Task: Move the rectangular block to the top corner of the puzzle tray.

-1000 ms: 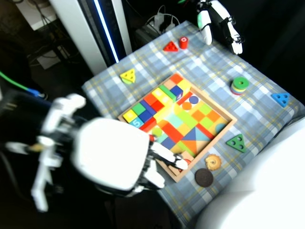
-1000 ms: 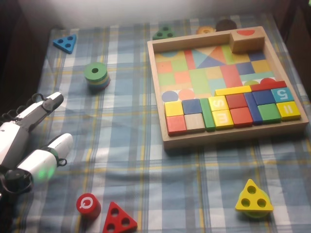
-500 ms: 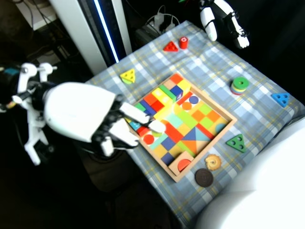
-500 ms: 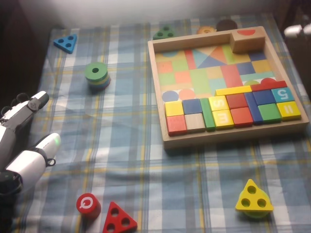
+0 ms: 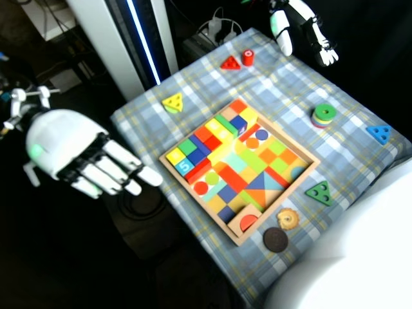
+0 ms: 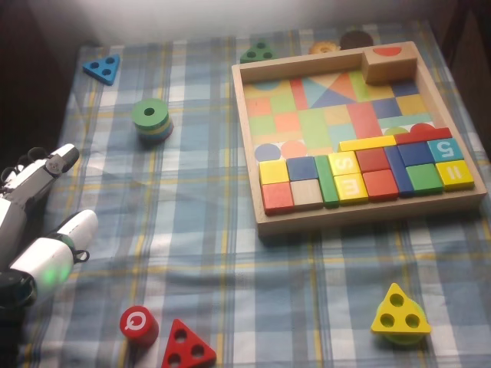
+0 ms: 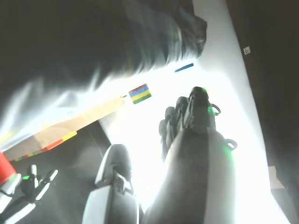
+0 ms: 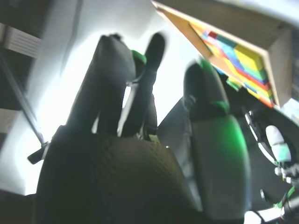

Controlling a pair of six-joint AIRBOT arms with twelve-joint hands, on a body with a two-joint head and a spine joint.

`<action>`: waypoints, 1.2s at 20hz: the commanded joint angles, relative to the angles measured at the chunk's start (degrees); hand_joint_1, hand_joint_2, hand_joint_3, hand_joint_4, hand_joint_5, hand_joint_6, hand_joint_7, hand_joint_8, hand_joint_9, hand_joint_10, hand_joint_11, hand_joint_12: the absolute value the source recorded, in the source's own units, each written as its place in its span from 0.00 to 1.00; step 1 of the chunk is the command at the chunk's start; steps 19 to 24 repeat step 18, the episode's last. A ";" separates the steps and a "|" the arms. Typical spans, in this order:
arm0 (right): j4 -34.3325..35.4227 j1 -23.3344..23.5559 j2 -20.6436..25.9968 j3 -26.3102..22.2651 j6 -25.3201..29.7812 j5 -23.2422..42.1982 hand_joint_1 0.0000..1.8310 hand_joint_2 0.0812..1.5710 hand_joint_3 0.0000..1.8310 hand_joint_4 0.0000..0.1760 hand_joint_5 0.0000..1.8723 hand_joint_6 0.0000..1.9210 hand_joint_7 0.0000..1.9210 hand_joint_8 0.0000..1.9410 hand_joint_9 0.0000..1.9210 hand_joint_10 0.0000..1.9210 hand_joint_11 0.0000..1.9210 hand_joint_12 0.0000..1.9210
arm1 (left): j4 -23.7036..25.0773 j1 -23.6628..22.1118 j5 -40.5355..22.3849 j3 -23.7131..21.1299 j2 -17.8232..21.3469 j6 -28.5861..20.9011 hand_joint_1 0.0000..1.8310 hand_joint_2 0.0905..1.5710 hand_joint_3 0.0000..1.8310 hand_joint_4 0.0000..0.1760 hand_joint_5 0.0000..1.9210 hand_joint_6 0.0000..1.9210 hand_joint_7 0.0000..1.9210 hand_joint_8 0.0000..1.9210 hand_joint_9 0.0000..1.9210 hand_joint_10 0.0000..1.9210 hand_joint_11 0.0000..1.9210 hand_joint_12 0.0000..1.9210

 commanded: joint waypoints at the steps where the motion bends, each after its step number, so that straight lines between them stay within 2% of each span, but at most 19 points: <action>1: 0.01 -0.15 -0.53 -1.18 -3.85 10.08 0.30 0.84 0.00 0.00 0.15 0.00 0.34 0.28 0.27 0.57 0.14 0.89 | 2.14 -0.36 -7.16 0.20 -0.08 -0.58 0.39 0.89 0.00 0.11 0.17 0.00 0.14 0.00 0.06 0.00 0.00 0.00; 2: 0.75 -0.31 -1.25 -2.18 -6.41 11.06 0.11 0.82 0.00 0.00 0.15 0.00 0.29 0.05 0.20 0.28 0.01 0.82 | 2.14 -0.36 -7.08 0.26 -0.20 -0.70 0.38 0.89 0.00 0.06 0.17 0.00 0.14 0.00 0.07 0.00 0.00 0.00; 3: 1.29 -0.51 -1.98 -2.87 -7.81 12.06 0.11 0.82 0.00 0.00 0.15 0.00 0.29 0.05 0.20 0.28 0.01 0.82 | 2.14 -0.36 -6.97 0.32 -0.32 -0.71 0.38 0.89 0.00 0.06 0.17 0.00 0.14 0.00 0.07 0.00 0.00 0.00; 4: 1.56 -0.70 -2.47 -3.54 -8.12 13.23 0.03 0.82 0.00 0.00 0.15 0.00 0.21 0.00 0.17 0.07 0.00 0.61 | 2.14 -0.36 -6.90 0.35 -0.41 -0.71 0.38 0.89 0.00 0.06 0.16 0.00 0.14 0.00 0.07 0.00 0.00 0.00; 6: 1.89 -1.11 -3.02 -4.54 -8.12 15.34 0.01 0.81 0.00 0.00 0.15 0.00 0.20 0.00 0.19 0.04 0.00 0.61 | 2.17 -0.36 -6.85 0.40 -0.44 -0.71 0.39 0.89 0.00 0.05 0.16 0.00 0.14 0.00 0.08 0.00 0.00 0.00; 8: 2.27 -1.78 -3.60 -5.50 -8.12 17.02 0.00 0.78 0.00 0.03 0.16 0.01 0.16 0.00 0.16 0.01 0.00 0.53 | 2.17 -0.36 -6.63 0.63 -0.48 -0.87 0.38 0.89 0.00 0.08 0.16 0.00 0.14 0.00 0.07 0.00 0.00 0.00; 9: 2.55 -2.12 -3.78 -5.81 -8.12 17.43 0.00 0.78 0.00 0.03 0.16 0.01 0.16 0.00 0.16 0.01 0.00 0.53 | 2.18 -0.37 -6.63 0.70 -0.57 -1.05 0.38 0.89 0.00 0.08 0.16 0.00 0.14 0.00 0.07 0.00 0.00 0.00; 10: 2.86 -2.39 -3.90 -6.02 -8.12 17.62 0.00 0.75 0.00 0.11 0.16 0.00 0.16 0.00 0.15 0.00 0.00 0.51 | 2.21 -0.37 -6.66 0.71 -0.67 -1.18 0.39 0.89 0.00 0.12 0.16 0.00 0.14 0.00 0.07 0.00 0.00 0.00; 11: 3.39 -2.59 -4.13 -6.18 -8.12 17.82 0.00 0.74 0.00 0.11 0.15 0.00 0.16 0.00 0.15 0.00 0.00 0.52 | 2.25 -0.36 -6.65 0.71 -0.73 -1.29 0.40 0.89 0.00 0.08 0.17 0.00 0.14 0.00 0.07 0.00 0.00 0.00; 12: 3.84 -2.71 -4.49 -6.34 -8.12 18.23 0.00 0.74 0.00 0.17 0.11 0.00 0.13 0.00 0.14 0.00 0.00 0.50 | 2.28 -0.35 -6.64 0.73 -0.78 -1.35 0.40 0.89 0.00 0.06 0.17 0.00 0.15 0.00 0.08 0.00 0.00 0.00; 13: 4.22 -2.78 -4.85 -6.54 -8.12 18.72 0.00 0.74 0.00 0.17 0.07 0.00 0.10 0.00 0.11 0.00 0.00 0.45 | 2.38 -0.36 -6.61 0.74 -0.82 -1.42 0.39 0.89 0.00 0.08 0.16 0.00 0.14 0.00 0.08 0.00 0.00 0.00; 14: 4.76 -3.11 -5.14 -6.87 -8.12 19.53 0.00 0.73 0.00 0.25 0.06 0.00 0.08 0.00 0.08 0.00 0.00 0.40 | 2.47 -0.36 -6.53 0.77 -0.93 -1.54 0.40 0.89 0.00 0.12 0.17 0.00 0.15 0.00 0.08 0.00 0.00 0.00; 15: 5.05 -3.27 -5.27 -7.11 -8.12 19.88 0.00 0.73 0.00 0.18 0.08 0.00 0.10 0.00 0.10 0.01 0.00 0.48 | 2.51 -0.37 -6.34 0.87 -1.06 -1.60 0.40 0.88 0.00 0.19 0.17 0.00 0.15 0.00 0.08 0.00 0.01 0.00; 24: 5.22 -2.71 -5.74 -7.12 -8.12 19.89 0.00 0.74 0.00 0.19 0.10 0.00 0.12 0.00 0.12 0.01 0.00 0.49 | 2.50 -0.35 -6.38 0.89 -1.11 -1.64 0.38 0.89 0.00 0.21 0.16 0.00 0.14 0.00 0.07 0.00 0.00 0.00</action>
